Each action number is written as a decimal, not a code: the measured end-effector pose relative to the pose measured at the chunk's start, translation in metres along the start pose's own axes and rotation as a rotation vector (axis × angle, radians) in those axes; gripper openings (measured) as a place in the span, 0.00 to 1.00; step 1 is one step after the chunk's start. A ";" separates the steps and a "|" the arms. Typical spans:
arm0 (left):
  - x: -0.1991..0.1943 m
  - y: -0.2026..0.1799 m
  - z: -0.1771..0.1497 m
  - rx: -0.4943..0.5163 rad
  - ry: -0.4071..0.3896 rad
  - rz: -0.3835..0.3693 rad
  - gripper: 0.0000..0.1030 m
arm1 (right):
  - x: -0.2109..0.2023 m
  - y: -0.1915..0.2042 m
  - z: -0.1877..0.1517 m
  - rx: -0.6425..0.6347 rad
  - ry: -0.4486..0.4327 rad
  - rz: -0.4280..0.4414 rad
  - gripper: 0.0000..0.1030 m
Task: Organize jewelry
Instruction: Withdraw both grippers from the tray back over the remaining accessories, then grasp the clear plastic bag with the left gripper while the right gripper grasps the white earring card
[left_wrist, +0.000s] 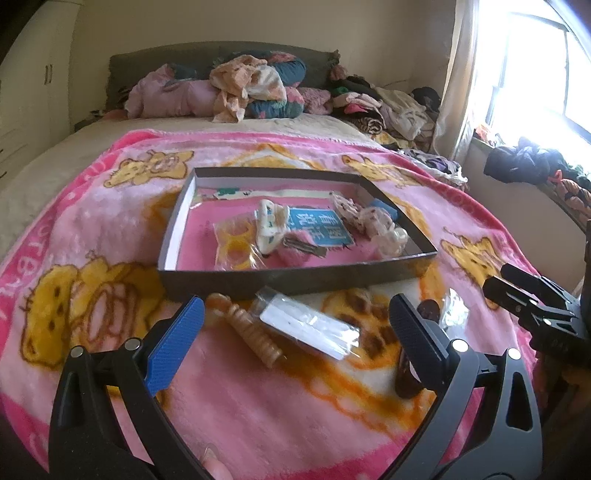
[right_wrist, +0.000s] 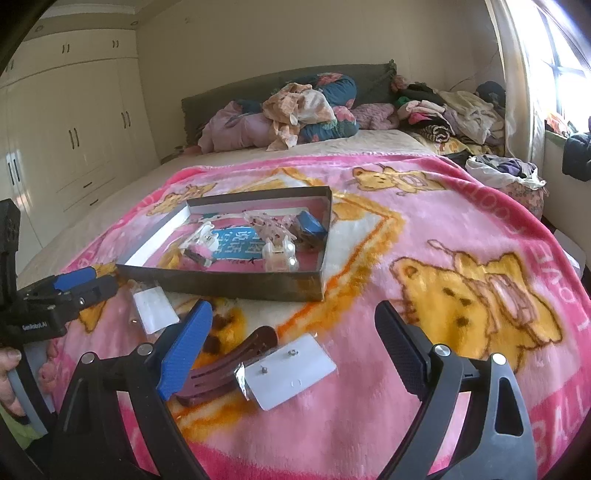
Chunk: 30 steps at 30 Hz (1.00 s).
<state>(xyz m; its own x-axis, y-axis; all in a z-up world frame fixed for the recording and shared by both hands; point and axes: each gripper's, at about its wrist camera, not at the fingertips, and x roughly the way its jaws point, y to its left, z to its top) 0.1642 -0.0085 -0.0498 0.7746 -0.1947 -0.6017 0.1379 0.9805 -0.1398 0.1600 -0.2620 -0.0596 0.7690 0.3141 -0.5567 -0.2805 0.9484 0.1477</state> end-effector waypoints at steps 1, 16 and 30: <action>0.000 -0.001 -0.001 0.002 0.003 -0.002 0.89 | -0.001 -0.001 -0.001 0.003 0.000 0.001 0.84; 0.020 -0.025 -0.027 0.015 0.105 -0.080 0.89 | -0.004 -0.003 -0.023 -0.003 0.044 -0.014 0.85; 0.043 -0.024 -0.033 -0.060 0.170 -0.139 0.75 | 0.006 -0.002 -0.035 -0.013 0.086 -0.011 0.86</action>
<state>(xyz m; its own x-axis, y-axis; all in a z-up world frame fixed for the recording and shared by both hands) 0.1740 -0.0411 -0.0982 0.6350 -0.3342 -0.6965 0.1947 0.9417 -0.2743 0.1456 -0.2638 -0.0919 0.7199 0.2986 -0.6265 -0.2803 0.9509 0.1312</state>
